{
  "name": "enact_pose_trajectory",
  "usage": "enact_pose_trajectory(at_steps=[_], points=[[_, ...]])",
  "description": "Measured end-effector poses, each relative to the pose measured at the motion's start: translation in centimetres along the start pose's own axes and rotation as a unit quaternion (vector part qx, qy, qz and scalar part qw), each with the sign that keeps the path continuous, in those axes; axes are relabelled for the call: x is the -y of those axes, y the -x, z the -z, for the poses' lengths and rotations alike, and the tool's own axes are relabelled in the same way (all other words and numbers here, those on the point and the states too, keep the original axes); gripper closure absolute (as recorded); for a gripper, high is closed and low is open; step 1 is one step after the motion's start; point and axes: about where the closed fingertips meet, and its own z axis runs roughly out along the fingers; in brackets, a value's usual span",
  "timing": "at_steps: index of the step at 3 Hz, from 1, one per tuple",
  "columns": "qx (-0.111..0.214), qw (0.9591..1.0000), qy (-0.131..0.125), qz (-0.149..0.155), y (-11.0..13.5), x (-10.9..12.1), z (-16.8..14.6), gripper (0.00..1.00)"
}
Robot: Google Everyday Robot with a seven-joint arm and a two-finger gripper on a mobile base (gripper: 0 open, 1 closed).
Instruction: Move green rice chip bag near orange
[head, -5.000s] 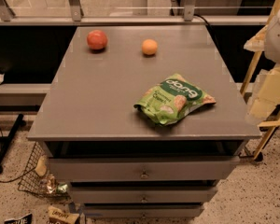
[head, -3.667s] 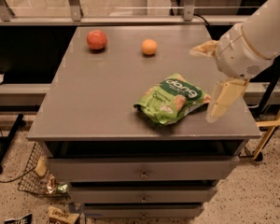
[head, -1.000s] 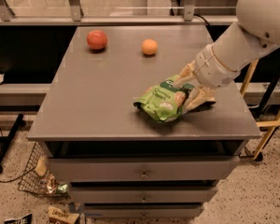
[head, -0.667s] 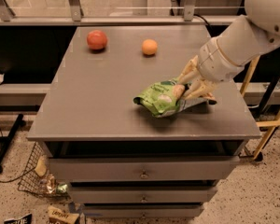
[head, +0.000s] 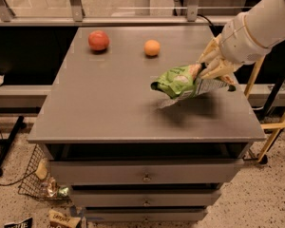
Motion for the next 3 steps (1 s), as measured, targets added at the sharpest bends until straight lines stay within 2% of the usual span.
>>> enact_pose_trajectory(at_steps=[1,2,3], points=[[0.0,1.0,0.0,0.0,0.0,0.0,0.0,1.0],[-0.019,0.999,-0.039,0.01,-3.0,3.1,-0.1,1.0],[-0.031,0.9957,-0.082,0.03,-6.7,7.2,-0.8,1.0]])
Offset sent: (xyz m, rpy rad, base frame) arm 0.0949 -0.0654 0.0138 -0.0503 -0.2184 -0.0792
